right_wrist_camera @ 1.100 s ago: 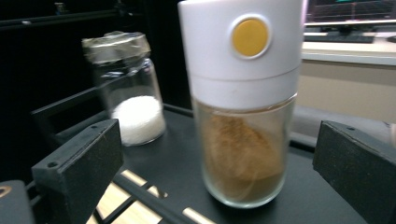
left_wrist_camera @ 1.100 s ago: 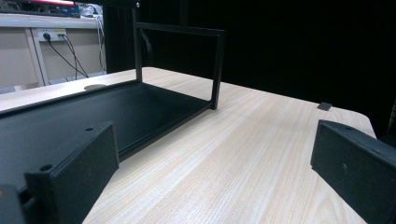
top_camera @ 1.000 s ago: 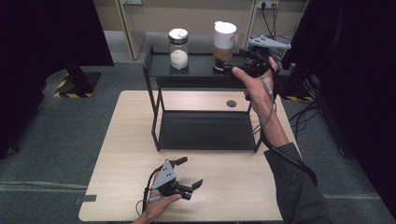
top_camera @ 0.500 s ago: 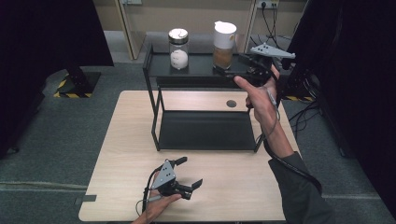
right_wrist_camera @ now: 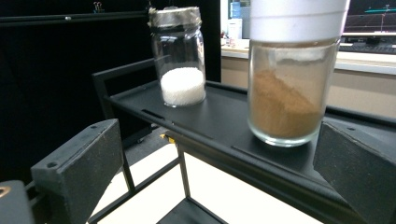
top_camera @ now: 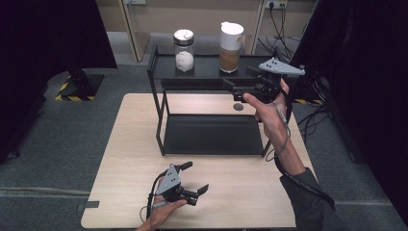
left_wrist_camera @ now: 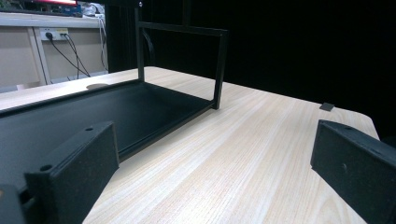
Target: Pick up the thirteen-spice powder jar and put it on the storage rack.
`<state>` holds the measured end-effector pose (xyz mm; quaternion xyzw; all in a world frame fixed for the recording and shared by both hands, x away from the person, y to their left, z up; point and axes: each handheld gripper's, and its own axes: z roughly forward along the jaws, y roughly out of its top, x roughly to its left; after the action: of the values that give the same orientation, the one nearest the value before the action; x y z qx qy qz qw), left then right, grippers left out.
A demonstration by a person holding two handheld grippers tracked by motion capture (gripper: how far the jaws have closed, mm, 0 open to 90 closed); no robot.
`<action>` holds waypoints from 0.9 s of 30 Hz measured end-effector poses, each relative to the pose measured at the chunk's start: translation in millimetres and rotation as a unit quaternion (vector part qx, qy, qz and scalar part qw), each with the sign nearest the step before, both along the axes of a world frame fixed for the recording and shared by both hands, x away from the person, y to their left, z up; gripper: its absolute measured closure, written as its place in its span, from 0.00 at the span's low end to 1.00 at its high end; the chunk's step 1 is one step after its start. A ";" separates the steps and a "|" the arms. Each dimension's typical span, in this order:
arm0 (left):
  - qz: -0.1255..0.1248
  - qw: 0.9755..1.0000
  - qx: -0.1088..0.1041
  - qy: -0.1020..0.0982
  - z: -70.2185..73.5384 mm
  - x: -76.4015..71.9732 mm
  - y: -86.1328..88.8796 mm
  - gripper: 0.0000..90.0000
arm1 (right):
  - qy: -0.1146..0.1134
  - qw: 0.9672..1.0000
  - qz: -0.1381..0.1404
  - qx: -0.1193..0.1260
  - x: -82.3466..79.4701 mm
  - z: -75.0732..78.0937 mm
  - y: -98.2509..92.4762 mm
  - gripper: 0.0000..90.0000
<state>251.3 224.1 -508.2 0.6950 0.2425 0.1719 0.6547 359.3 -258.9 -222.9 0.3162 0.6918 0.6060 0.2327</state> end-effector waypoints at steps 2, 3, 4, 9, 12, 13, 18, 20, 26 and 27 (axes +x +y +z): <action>0.000 1.000 0.000 0.000 0.0 -0.1 0.0 0.00 | -0.004 1.000 0.001 -0.002 -3.0 -3.2 -0.3 0.02; 0.000 1.000 0.000 0.000 0.0 -0.1 0.0 0.00 | -0.003 1.000 0.003 -0.001 -4.1 -5.0 -1.0 0.02; 0.000 1.000 0.000 0.000 0.0 0.0 0.0 0.01 | -0.003 1.000 0.006 0.001 -5.1 -6.6 -1.8 0.02; 0.001 1.000 -0.001 0.000 0.0 -0.3 0.0 0.00 | -0.003 1.000 0.016 0.009 -10.2 -16.4 -6.4 0.02; 0.001 1.000 0.000 0.000 0.0 -0.2 0.2 0.01 | -0.004 1.000 0.021 0.008 -13.5 -23.4 -8.5 0.02; 0.001 1.000 0.000 0.000 0.0 -0.3 0.2 0.00 | -0.002 1.000 0.023 0.010 -14.5 -25.9 -9.8 0.02; 0.002 1.000 0.000 0.000 -0.1 -0.4 -0.1 0.01 | -0.006 0.999 0.030 0.014 -20.6 -38.9 -14.5 0.02; 0.002 1.000 0.000 -0.001 0.0 -0.5 0.0 0.01 | -0.008 0.999 0.033 0.016 -23.2 -44.6 -15.7 0.02; 0.003 1.000 0.000 0.000 -0.1 -0.7 0.1 0.00 | -0.009 0.999 0.040 0.016 -30.1 -63.2 -17.5 0.02; 0.003 1.000 -0.001 0.000 -0.1 -0.6 0.1 0.01 | -0.007 0.999 0.042 0.016 -30.5 -66.4 -17.8 0.02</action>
<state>250.6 224.2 -508.3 0.6937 0.2446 0.1741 0.6547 328.8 -276.6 -289.2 0.2864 0.6929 0.6287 0.2063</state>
